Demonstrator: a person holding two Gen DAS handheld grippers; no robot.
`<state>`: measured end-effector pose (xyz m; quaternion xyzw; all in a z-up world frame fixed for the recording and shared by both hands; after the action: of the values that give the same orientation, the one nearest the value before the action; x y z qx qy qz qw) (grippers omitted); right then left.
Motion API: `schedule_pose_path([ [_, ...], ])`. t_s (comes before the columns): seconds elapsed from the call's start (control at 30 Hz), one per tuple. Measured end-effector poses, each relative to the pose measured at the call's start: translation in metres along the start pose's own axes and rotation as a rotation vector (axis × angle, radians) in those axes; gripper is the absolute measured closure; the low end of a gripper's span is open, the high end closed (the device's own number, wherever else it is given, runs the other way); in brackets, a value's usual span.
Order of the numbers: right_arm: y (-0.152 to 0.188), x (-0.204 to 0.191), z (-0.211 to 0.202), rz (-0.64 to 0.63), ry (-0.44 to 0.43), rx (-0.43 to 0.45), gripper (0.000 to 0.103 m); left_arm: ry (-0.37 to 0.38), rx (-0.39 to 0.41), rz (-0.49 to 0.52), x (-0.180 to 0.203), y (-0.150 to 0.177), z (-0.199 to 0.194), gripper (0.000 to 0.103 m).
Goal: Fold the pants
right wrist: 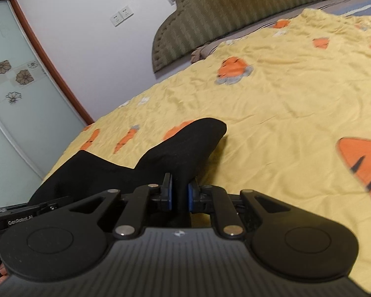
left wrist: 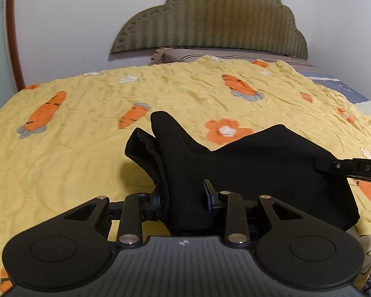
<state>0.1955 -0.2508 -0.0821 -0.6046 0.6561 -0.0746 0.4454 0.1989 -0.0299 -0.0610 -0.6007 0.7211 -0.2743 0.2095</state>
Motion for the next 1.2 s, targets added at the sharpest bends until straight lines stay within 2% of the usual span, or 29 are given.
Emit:
schedule_pose_path([
  [0.37,-0.008,0.049,-0.032,0.029,0.08,0.038,0.091,0.045,-0.015,0.061,0.048,-0.001,0.009,0.073],
  [0.63,-0.003,0.073,-0.038,0.056,0.119,0.026,0.09,0.024,-0.038,0.084,0.05,0.005,0.018,0.073],
  [0.73,0.003,0.075,-0.031,0.022,0.155,0.001,0.09,0.018,-0.047,0.088,0.047,0.007,0.021,0.073],
  [0.9,0.006,0.072,-0.028,-0.049,0.218,-0.023,0.08,0.003,-0.052,0.101,0.046,0.012,0.024,0.073],
  [1.07,-0.011,0.069,-0.049,-0.136,0.358,0.082,0.075,0.003,-0.045,0.108,0.045,0.017,0.023,0.073],
  [1.2,-0.027,0.051,-0.038,-0.212,0.338,0.069,0.075,0.021,-0.047,0.084,0.041,0.018,0.021,0.073],
])
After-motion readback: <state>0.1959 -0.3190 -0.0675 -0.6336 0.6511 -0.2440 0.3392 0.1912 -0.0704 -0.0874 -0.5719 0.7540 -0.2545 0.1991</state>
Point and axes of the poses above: each gripper's, at about its wrist camera, not at the fingertips, and z roughly the way its jaws point, x to its right, y to its underside, the point moved 10 cm from there along z, roughly the way its jaws point, and after that the axes turned 11 degrees about -x, right-handed, at the moved point
